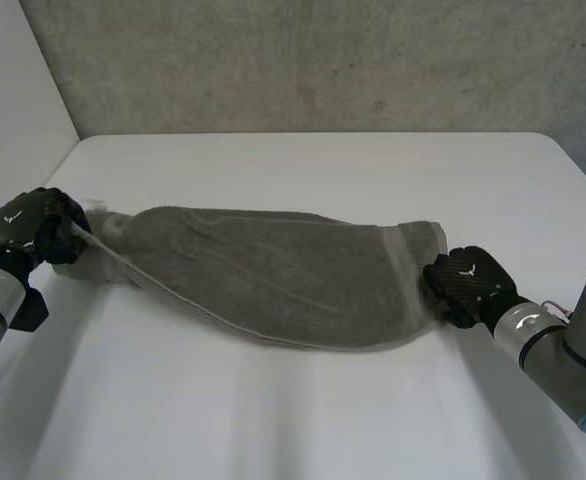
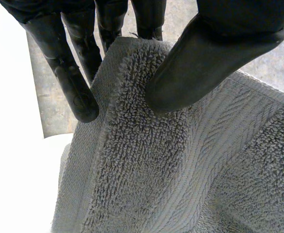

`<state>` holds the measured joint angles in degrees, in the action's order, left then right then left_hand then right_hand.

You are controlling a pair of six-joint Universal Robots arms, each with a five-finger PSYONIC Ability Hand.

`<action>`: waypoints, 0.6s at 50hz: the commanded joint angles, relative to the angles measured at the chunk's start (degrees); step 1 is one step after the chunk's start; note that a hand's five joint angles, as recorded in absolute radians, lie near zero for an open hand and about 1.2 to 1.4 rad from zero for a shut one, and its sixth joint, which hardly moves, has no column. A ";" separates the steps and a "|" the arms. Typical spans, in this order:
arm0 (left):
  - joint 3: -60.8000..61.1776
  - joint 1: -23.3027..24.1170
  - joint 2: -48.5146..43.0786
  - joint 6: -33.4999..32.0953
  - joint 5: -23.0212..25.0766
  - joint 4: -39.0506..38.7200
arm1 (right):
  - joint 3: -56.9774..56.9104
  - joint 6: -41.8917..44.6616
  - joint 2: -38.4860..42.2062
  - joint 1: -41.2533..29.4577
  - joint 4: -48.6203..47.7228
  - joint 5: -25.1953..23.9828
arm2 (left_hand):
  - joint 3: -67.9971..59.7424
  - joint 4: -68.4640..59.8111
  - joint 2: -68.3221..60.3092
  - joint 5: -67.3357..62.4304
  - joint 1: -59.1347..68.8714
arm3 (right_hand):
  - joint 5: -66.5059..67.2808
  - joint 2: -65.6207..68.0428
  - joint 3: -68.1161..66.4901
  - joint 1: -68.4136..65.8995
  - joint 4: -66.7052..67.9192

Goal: Fold the towel.

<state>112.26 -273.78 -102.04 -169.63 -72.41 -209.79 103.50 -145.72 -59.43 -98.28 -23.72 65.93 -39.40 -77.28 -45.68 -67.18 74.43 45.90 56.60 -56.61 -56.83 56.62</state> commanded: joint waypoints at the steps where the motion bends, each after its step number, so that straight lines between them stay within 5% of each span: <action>1: -0.03 0.00 0.00 0.00 -0.01 0.00 | -0.14 -0.36 0.19 0.02 0.08 -0.01 | -40.60 -2.72 -34.32 -2.82 5.57 | 23.99 23.28 -23.27 -23.05 23.27; 10: -0.64 0.35 0.70 0.00 0.17 0.09 | 0.04 -4.49 -5.78 0.28 2.54 0.61 | -40.60 -2.72 -34.32 -2.82 5.57 | 24.10 23.40 -23.39 -23.17 23.38; 20: -3.80 1.32 11.67 2.45 -0.01 3.15 | -3.92 -26.02 -28.11 1.25 14.06 -3.09 | -40.60 -2.72 -34.32 -2.82 5.57 | 24.10 23.40 -23.39 -23.17 23.38; 28: -11.60 1.76 22.83 8.61 3.40 13.77 | -14.64 -29.36 -37.95 7.93 30.76 -7.30 | -40.60 -2.72 -34.32 -2.82 5.57 | 24.10 23.40 -23.39 -23.17 23.38; 30: -14.27 1.76 24.26 9.06 5.00 17.05 | -24.69 -29.01 -38.48 10.90 40.37 -8.00 | -40.60 -2.72 -34.32 -2.82 5.57 | 24.10 23.40 -23.39 -23.17 23.38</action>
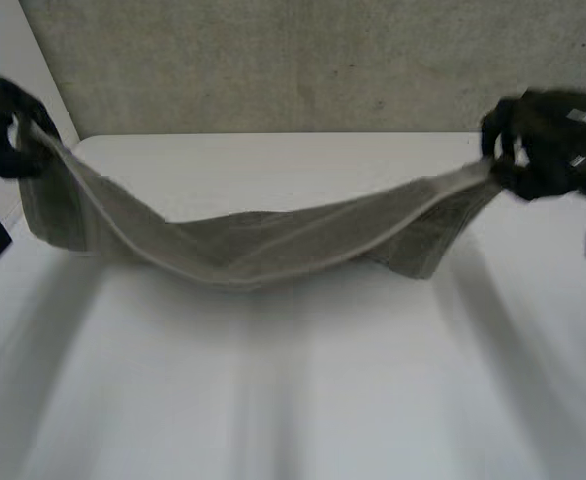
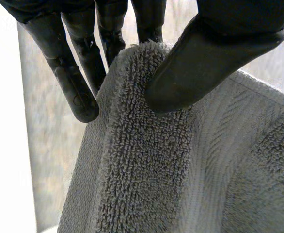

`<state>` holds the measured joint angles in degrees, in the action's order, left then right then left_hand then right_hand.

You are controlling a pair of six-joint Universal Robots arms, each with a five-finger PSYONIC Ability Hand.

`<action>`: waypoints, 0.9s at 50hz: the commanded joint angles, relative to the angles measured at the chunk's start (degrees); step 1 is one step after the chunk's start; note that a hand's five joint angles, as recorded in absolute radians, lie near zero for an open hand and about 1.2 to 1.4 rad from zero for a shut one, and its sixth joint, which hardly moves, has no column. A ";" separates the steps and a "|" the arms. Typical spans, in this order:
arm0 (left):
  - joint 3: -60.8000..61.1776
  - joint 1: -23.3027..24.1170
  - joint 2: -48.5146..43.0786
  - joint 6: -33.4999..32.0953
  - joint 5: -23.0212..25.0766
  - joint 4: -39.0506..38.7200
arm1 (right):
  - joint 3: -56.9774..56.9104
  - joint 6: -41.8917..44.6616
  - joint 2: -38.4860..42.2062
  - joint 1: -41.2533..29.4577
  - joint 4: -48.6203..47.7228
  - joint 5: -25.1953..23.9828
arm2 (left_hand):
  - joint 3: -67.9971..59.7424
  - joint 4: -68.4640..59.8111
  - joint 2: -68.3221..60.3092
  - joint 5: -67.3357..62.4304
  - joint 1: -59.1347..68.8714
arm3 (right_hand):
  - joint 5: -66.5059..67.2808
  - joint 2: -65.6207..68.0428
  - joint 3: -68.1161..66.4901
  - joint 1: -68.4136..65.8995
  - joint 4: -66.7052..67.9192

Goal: Fold the towel.

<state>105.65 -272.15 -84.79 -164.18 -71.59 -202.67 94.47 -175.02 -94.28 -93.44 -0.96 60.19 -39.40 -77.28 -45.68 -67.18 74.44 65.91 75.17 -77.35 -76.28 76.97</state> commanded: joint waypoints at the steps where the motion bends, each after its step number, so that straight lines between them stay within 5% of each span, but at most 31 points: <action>1: -10.35 0.04 8.05 3.78 5.40 13.06 | -15.72 0.29 -3.63 6.08 17.66 -2.27 | -40.60 -2.72 -34.32 -2.82 5.56 | 4.09 4.83 -2.65 -3.72 3.03; 6: -17.85 0.04 8.32 3.61 5.85 18.80 | -31.16 5.81 0.04 9.68 30.82 -4.38 | -40.60 -2.72 -34.32 -2.82 5.56 | 4.09 4.83 -2.65 -3.72 3.03; 12: -22.15 -0.31 1.32 3.17 5.76 19.85 | -36.29 12.34 8.94 7.84 35.50 -3.24 | -40.60 -2.72 -34.32 -2.82 5.56 | 4.09 4.83 -2.65 -3.72 3.03; 20: -28.99 3.81 -16.86 -2.96 2.79 20.20 | -38.93 23.67 23.53 -6.22 35.77 14.96 | -40.60 -2.72 -34.32 -2.82 5.56 | 4.09 4.83 -2.65 -3.72 3.03; 22: -31.21 5.40 -20.68 -5.97 1.02 20.82 | -40.94 28.14 28.78 -10.78 33.76 21.52 | -40.60 -2.72 -34.32 -2.82 5.56 | 4.09 4.83 -2.65 -3.72 3.03; 29: -48.92 12.25 -34.55 -22.03 -11.00 24.77 | -48.83 29.30 34.42 -13.43 23.05 25.94 | -40.60 -2.72 -34.32 -2.82 5.56 | 4.09 4.83 -2.65 -3.72 3.03; 37: -70.46 14.02 -38.26 -20.83 -16.99 22.15 | -69.30 28.42 37.50 -13.69 13.02 31.82 | -40.60 -2.72 -34.32 -2.82 5.56 | 4.09 4.83 -2.65 -3.72 3.03; 45: -78.67 13.93 -37.64 -15.91 -16.74 13.80 | -79.00 23.24 38.03 -13.43 10.01 30.35 | -40.60 -2.72 -34.32 -2.82 5.56 | 4.09 4.83 -2.65 -3.72 3.03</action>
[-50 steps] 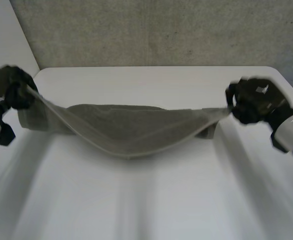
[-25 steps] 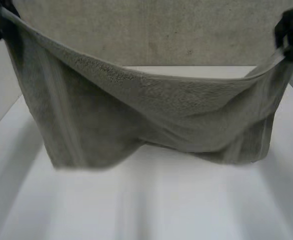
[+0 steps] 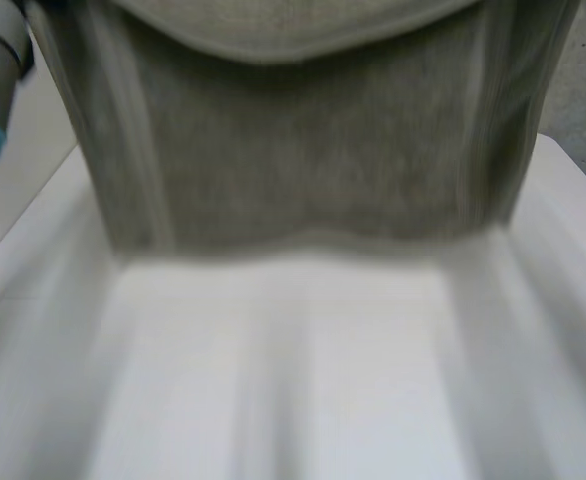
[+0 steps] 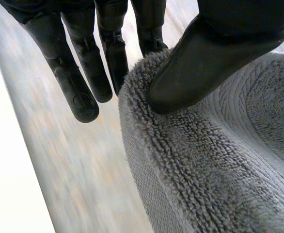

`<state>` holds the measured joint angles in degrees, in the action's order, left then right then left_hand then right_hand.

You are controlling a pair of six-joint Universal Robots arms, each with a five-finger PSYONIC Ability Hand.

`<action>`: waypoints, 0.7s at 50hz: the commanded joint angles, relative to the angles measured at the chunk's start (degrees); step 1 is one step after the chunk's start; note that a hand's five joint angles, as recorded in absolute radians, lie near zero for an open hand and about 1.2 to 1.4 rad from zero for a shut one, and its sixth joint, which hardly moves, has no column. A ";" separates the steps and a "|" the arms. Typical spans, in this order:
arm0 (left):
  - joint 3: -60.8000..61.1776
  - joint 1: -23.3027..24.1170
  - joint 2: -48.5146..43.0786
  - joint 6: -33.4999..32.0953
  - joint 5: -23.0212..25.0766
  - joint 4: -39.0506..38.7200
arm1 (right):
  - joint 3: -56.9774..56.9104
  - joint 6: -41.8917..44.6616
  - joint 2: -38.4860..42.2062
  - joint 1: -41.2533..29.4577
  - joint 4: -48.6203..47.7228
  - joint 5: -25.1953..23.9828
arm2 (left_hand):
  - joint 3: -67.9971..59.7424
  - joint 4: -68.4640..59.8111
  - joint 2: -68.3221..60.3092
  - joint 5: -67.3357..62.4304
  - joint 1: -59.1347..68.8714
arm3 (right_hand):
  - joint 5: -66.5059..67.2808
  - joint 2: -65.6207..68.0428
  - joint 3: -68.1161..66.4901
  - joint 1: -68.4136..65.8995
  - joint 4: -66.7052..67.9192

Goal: Fold the towel.

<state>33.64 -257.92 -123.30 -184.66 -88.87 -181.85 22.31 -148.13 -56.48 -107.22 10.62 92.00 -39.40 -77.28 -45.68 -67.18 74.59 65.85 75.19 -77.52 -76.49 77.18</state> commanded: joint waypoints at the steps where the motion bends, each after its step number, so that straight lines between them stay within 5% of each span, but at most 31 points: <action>1: -6.66 -0.31 0.87 4.58 0.54 -7.02 | -6.66 -3.75 0.14 0.25 -1.31 -2.86 | -40.60 -2.72 -34.32 -2.82 5.41 | 4.15 4.81 -2.48 -3.51 2.82; 10: 9.55 -1.44 1.21 9.92 2.20 -7.37 | 4.15 -4.10 0.14 1.22 5.99 -13.60 | -40.60 -2.72 -34.32 -2.82 5.41 | 4.15 4.81 -2.48 -3.51 2.82; 20: 41.59 -6.63 1.48 11.52 13.98 -14.32 | 42.41 -1.73 -2.23 5.43 -1.19 -24.40 | -40.60 -2.72 -34.32 -2.82 5.41 | 4.15 4.81 -2.48 -3.51 2.82; 25: 57.29 -8.12 1.74 10.21 18.46 -23.09 | 56.23 1.69 -3.37 5.61 -8.84 -25.11 | -40.60 -2.72 -34.32 -2.82 5.41 | 4.15 4.81 -2.48 -3.51 2.82; 35: 70.05 -14.10 12.01 5.11 23.02 -24.16 | 69.79 3.46 -14.08 5.79 -10.97 -24.85 | -40.60 -2.72 -34.32 -2.82 5.41 | 4.15 4.81 -2.48 -3.51 2.82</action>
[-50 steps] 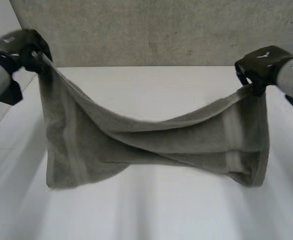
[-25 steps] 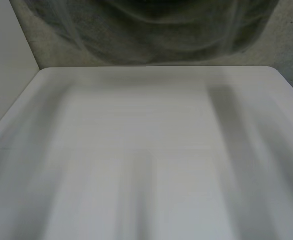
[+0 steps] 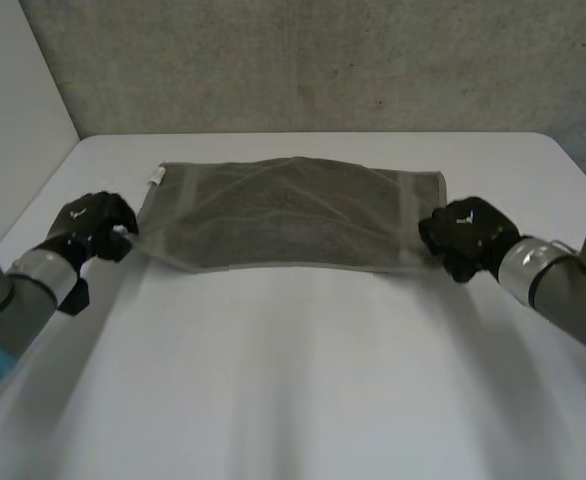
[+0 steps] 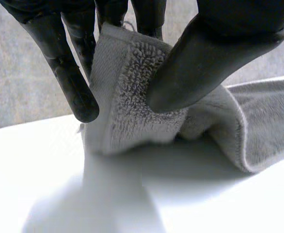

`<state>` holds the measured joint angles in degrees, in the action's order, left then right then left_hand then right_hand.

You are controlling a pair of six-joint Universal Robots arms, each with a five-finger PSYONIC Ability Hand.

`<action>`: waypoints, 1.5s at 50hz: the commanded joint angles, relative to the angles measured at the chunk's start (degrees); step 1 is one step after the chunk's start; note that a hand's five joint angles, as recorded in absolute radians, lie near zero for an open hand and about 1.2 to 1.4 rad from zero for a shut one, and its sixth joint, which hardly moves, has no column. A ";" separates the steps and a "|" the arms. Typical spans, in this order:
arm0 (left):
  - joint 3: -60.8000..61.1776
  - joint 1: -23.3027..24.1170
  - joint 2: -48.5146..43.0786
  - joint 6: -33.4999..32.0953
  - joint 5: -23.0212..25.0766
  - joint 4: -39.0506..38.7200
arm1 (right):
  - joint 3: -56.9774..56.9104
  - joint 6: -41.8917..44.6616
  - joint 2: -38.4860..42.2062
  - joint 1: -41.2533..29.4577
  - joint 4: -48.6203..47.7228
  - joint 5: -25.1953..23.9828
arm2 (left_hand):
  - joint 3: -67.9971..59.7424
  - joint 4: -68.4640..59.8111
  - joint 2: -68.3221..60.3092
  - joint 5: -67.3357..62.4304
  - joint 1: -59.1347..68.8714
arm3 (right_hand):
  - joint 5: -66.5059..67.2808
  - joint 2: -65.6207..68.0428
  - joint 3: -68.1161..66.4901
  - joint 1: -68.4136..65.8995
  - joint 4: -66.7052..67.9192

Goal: Fold the towel.

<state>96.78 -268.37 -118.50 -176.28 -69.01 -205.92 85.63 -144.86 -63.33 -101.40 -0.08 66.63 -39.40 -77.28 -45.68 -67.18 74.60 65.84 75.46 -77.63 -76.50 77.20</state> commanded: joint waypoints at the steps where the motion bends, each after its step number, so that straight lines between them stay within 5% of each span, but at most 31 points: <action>1: 8.58 -4.61 9.32 -3.55 4.31 -0.01 | 6.48 0.19 -7.24 -0.02 -0.28 0.52 | -40.60 -2.72 -34.32 -2.82 5.40 | 4.16 4.54 -2.37 -3.50 2.80; 17: 25.38 -11.99 37.88 -0.48 14.42 2.36 | 23.17 0.98 -38.60 14.64 12.71 -2.81 | -40.60 -2.72 -34.32 -2.82 5.40 | 4.16 4.54 -2.37 -3.50 2.80; 28: 28.47 -17.36 44.24 4.19 20.58 4.48 | 26.34 7.83 -41.87 25.73 18.89 -13.02 | -40.60 -2.72 -34.32 -2.82 5.40 | 4.16 4.54 -2.37 -3.50 2.80; 34: 26.71 -16.66 38.35 3.13 20.23 2.45 | 25.38 8.27 -34.67 25.02 15.46 -13.45 | -40.60 -2.72 -34.32 -2.82 5.40 | 4.16 4.54 -2.37 -3.50 2.80; 39: 21.61 -14.02 30.35 2.78 18.91 -1.50 | 19.49 5.02 -24.65 19.31 10.36 -6.69 | -40.60 -2.72 -34.32 -2.82 5.40 | 4.16 4.54 -2.37 -3.50 2.80; 44: 11.44 -8.85 17.90 1.38 11.38 -3.87 | 11.07 3.71 -14.65 11.77 6.59 3.66 | -40.60 -2.72 -34.32 -2.82 5.40 | 4.16 4.54 -2.37 -3.50 2.80; 52: -1.65 -3.75 6.90 -3.54 3.72 -1.86 | 2.81 -1.46 -9.10 8.77 0.79 7.37 | -40.60 -2.72 -34.32 -2.82 5.40 | 4.16 4.54 -2.37 -3.50 2.80; 63: -17.40 1.18 -6.90 -4.08 2.40 2.89 | -9.08 -5.96 1.28 3.84 -0.89 14.23 | -40.60 -2.72 -34.32 -2.82 5.40 | 4.16 4.54 -2.37 -3.50 2.80; 75: -28.56 1.53 -17.01 -4.34 -1.30 3.24 | -20.49 -6.05 14.98 -0.55 -6.25 19.84 | -40.60 -2.72 -34.32 -2.82 5.40 | 4.16 4.54 -2.37 -3.50 2.80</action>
<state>73.07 -266.80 -131.05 -180.56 -69.15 -202.74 70.30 -151.13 -53.84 -100.23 -5.29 84.11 -39.40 -77.28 -45.68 -67.18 74.65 65.84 75.46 -77.74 -76.53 77.22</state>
